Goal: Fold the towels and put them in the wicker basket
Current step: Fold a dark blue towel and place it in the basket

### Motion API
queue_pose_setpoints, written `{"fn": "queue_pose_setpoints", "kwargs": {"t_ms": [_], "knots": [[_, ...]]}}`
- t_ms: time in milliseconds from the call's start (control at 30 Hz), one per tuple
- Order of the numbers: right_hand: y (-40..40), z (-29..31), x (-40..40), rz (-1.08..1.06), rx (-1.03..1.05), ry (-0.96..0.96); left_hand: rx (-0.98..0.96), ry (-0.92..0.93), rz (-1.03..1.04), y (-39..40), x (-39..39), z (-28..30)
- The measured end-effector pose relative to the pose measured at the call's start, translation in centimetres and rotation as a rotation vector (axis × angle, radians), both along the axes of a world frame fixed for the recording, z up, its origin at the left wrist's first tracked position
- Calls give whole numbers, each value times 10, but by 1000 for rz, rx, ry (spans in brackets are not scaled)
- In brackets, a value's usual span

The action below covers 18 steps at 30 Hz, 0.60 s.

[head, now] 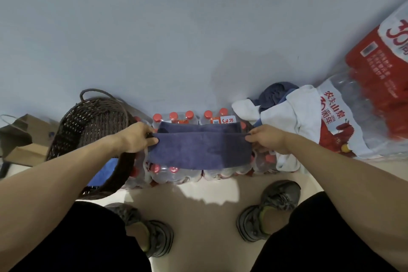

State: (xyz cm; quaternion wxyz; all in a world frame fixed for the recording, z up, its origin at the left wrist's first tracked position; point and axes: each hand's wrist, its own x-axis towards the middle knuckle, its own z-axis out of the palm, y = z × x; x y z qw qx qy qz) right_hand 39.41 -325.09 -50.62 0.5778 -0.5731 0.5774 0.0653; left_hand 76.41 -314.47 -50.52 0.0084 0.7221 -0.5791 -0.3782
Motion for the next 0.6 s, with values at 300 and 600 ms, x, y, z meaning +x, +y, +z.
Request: {"fn": "queue_pose_setpoints", "kwargs": {"t_ms": [300,600], "knots": [[-20,-47,33,-39,-330,136,37,-220,31,-33,-2,-41],[-29,-105,45,-280,-400,245,-24,-226,209,-48,-6,-70]]}}
